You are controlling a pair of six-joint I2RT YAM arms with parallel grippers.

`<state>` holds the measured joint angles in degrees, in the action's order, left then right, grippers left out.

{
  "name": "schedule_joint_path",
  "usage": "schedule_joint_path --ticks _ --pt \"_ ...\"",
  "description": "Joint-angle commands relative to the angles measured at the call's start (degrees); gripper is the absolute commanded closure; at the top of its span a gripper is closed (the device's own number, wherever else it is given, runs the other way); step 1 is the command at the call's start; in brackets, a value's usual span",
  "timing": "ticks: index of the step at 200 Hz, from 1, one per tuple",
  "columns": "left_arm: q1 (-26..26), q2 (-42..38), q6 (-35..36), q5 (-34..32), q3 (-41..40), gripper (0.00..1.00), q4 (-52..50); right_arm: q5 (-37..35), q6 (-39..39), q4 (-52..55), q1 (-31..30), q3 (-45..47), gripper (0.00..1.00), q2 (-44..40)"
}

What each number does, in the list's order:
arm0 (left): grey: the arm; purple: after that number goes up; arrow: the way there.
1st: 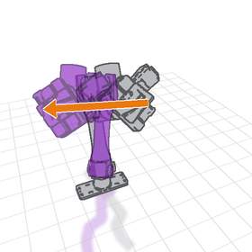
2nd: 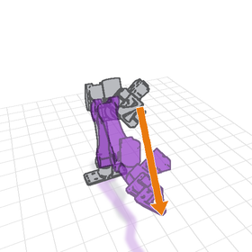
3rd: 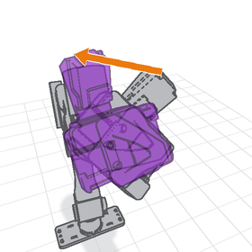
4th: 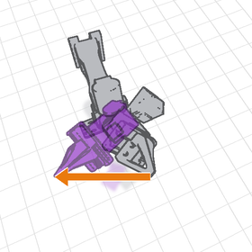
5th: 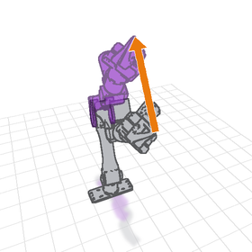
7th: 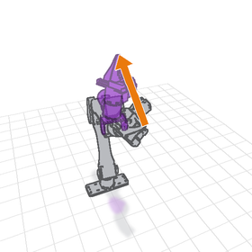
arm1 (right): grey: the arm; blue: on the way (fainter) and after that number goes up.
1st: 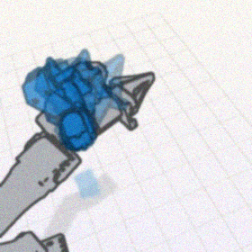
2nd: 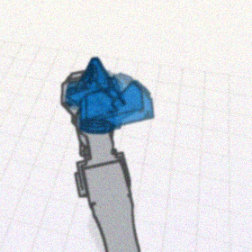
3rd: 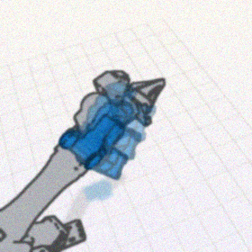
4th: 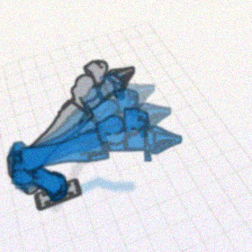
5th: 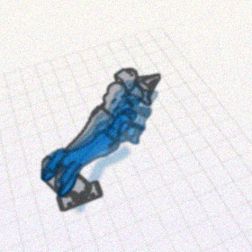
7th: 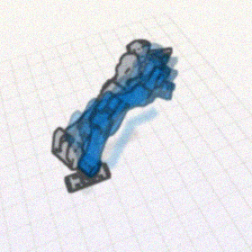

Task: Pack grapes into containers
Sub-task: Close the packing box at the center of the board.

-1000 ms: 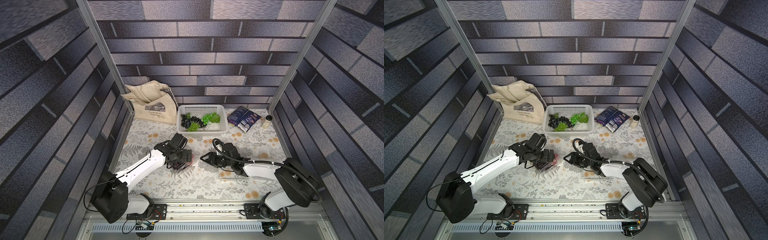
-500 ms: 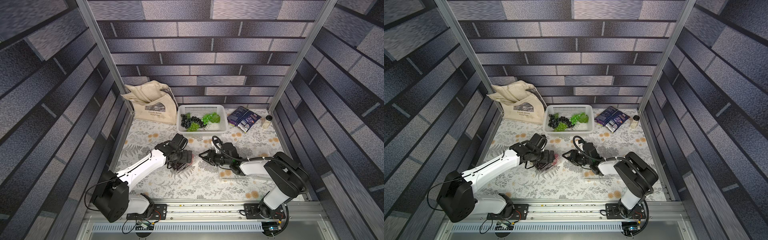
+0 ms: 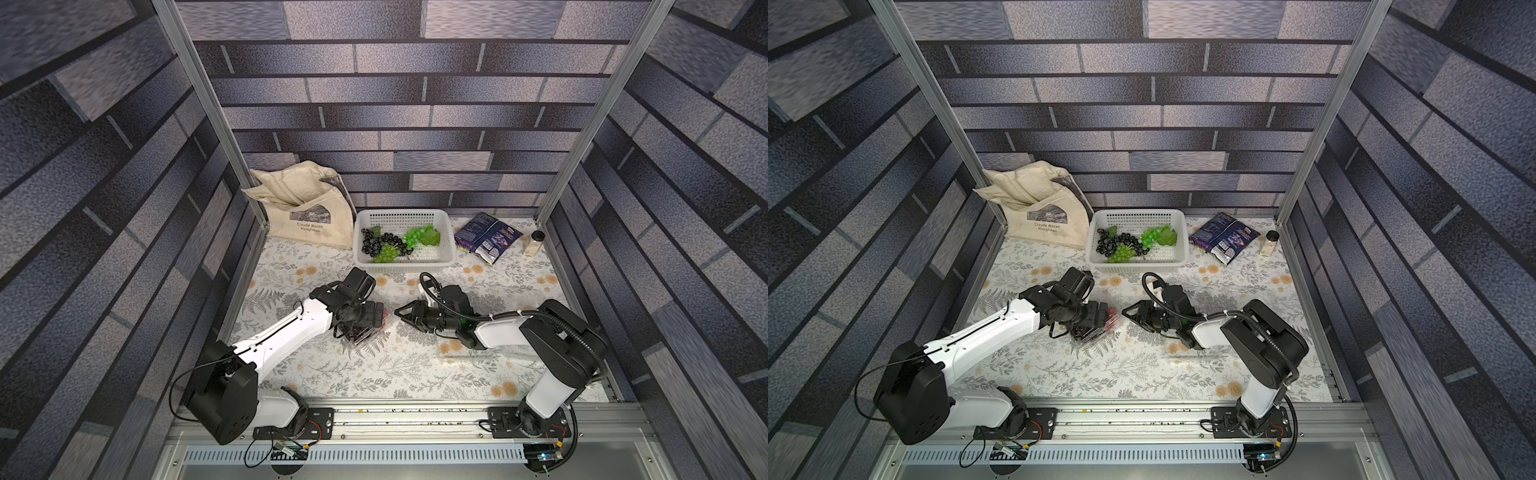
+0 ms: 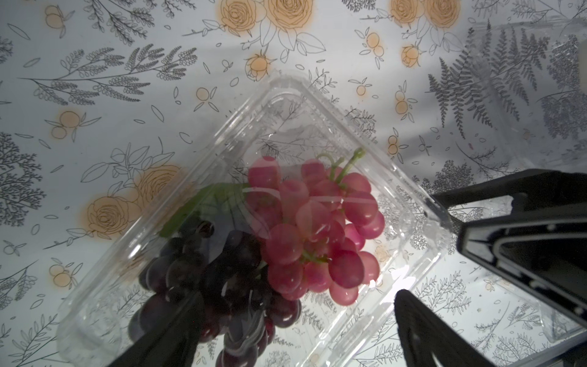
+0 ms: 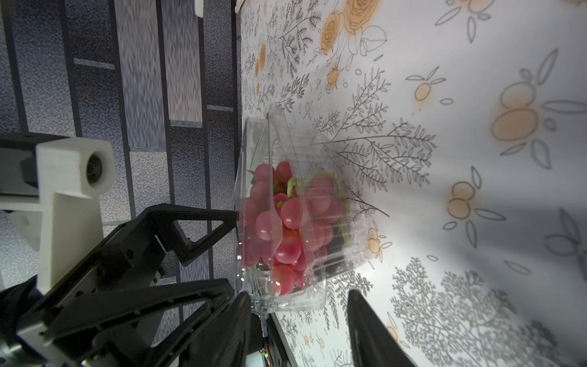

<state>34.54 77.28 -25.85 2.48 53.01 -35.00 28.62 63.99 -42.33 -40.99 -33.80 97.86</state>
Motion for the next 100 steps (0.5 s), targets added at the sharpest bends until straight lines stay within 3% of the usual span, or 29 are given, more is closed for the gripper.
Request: schedule_joint_path --ticks 1,100 --pt "0.6 1.1 1.0 1.1 -0.7 0.05 -2.8 1.0 0.4 -1.8 -0.6 -1.5 0.52 1.4" --pt "1.0 2.3 1.0 1.9 -0.4 0.05 -2.5 1.3 1.1 -2.3 -0.8 -2.9 0.61 4.1"
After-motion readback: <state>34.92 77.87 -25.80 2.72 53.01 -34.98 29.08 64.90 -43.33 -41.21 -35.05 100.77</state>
